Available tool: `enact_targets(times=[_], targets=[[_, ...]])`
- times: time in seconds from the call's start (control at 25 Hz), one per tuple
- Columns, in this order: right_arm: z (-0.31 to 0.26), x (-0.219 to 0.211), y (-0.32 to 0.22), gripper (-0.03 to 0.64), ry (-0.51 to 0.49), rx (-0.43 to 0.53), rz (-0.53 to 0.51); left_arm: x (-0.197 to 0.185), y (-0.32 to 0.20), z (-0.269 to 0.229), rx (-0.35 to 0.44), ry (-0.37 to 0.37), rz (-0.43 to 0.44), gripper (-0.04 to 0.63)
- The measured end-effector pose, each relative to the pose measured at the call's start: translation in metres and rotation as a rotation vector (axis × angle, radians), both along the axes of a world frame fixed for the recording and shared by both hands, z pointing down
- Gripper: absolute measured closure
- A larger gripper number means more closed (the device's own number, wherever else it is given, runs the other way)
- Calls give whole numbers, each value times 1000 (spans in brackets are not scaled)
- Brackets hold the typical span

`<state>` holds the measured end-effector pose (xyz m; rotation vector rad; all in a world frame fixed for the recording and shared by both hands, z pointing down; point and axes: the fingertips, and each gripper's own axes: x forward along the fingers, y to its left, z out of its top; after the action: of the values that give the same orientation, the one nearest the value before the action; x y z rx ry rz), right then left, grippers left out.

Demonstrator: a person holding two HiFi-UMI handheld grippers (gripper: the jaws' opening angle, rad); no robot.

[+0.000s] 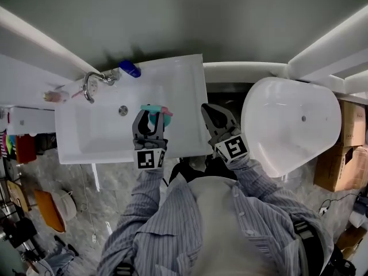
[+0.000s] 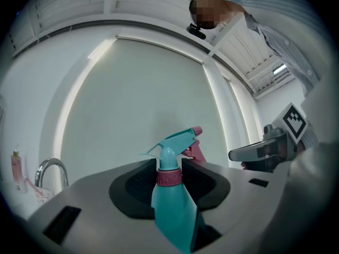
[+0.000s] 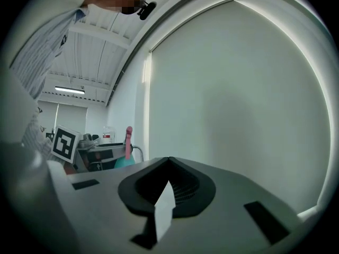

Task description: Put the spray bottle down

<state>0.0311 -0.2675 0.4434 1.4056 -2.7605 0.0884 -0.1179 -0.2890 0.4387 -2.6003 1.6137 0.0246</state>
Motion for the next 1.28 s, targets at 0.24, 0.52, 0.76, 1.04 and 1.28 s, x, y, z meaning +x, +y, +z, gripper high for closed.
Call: enact_targets(times=[0.24,0.52,0.76,1.04,1.28], targets=[[29,-21,-48,601,20,-4,32,-6,-61,34,4,1,56,453],[77,-28,-98,601,40,-61,80,0,-127,79,0,50,82,453],[111,-22,-107,601,53,-109,101,22,-166,115,35,39,127,453],[129,-10,-97,601,79,-179,119,39,-184,153,22,50,146,454],[134,-10,-88,601,90,-190,118,42,-181,157,34,36,149,456]])
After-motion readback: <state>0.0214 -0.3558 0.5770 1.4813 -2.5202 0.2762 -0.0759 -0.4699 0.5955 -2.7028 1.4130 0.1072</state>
